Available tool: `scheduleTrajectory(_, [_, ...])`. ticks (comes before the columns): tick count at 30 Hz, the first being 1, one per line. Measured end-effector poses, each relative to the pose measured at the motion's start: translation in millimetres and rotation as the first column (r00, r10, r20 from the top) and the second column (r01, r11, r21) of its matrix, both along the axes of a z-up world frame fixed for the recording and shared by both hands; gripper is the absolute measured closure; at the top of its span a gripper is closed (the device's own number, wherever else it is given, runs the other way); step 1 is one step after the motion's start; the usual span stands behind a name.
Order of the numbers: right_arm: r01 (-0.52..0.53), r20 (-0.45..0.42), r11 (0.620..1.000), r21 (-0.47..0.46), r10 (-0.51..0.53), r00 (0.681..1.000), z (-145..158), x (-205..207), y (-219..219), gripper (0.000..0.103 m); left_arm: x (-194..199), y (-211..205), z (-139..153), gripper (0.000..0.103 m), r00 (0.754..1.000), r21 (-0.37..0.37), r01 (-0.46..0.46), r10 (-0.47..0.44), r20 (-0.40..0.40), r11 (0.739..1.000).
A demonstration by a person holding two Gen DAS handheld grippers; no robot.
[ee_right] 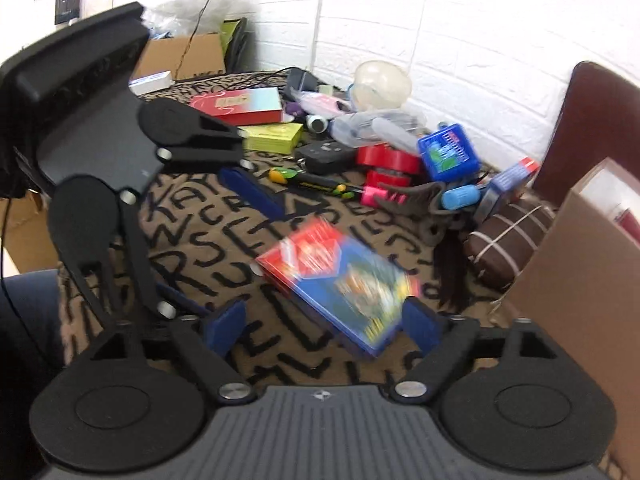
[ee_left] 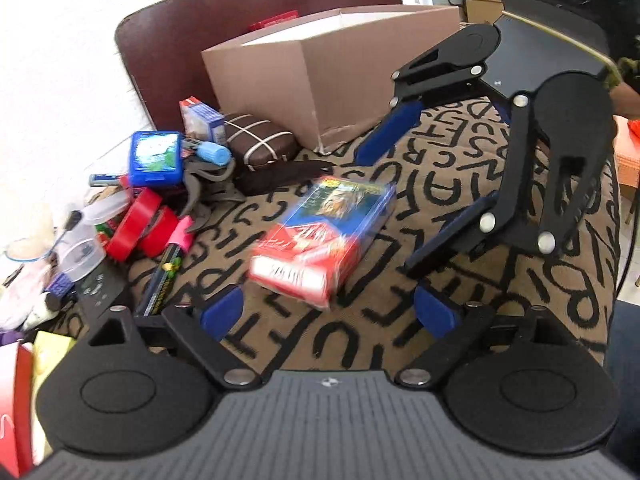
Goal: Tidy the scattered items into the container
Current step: 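Move the right gripper to the red-and-blue playing card box, then close the right gripper on the card box and lift it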
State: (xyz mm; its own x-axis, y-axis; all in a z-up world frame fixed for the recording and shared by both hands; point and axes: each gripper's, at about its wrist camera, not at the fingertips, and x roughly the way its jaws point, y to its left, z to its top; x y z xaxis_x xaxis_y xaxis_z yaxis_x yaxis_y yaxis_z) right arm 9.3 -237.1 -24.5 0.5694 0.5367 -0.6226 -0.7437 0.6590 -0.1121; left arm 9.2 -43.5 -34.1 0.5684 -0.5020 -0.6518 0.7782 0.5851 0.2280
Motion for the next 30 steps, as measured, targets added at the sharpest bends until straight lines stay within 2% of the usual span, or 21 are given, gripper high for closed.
scheduleTrajectory(5, [-0.017,0.046,0.999,-0.035,0.019,0.999,0,9,-3,0.002,-6,-4,6,0.009,0.999,-0.029,-0.028,0.03,0.044,0.999])
scheduleTrajectory(7, [-0.041,0.033,0.998,-0.053,0.043,0.999,-2,17,-4,0.002,-2,-10,5,0.009,0.999,-0.038,-0.023,0.024,0.044,0.999])
scheduleTrajectory(11, [-0.056,-0.019,0.996,-0.075,0.055,0.998,-9,32,-10,0.002,5,-20,-2,0.008,0.999,-0.008,0.006,-0.006,0.036,1.0])
scheduleTrajectory(16, [-0.065,-0.06,0.996,-0.058,0.061,0.996,-19,43,-20,0.002,13,-27,-10,0.008,1.0,-0.001,0.016,-0.016,0.006,1.0])
scheduleTrajectory(22, [-0.072,-0.088,0.997,0.017,0.073,0.993,-28,54,-25,0.003,19,-24,-13,0.004,1.0,-0.016,0.014,-0.014,-0.018,1.0])
scheduleTrajectory(26, [-0.073,-0.123,0.994,0.075,0.082,0.989,-31,61,-25,0.01,20,-23,-16,0.0,0.999,-0.035,-0.005,0.004,-0.032,0.999])
scheduleTrajectory(28, [-0.066,-0.131,0.993,0.093,0.078,0.988,-31,60,-22,0.015,19,-24,-16,0.0,0.999,-0.05,-0.021,0.019,-0.041,0.999])
scheduleTrajectory(29, [-0.06,-0.131,0.994,0.096,0.072,0.989,-30,58,-20,0.022,19,-24,-16,0.0,0.999,-0.054,-0.027,0.025,-0.043,0.998])
scheduleTrajectory(30, [-0.054,-0.129,0.994,0.096,0.066,0.989,-30,56,-17,0.023,19,-25,-16,0.0,0.999,-0.056,-0.033,0.03,-0.043,0.998])
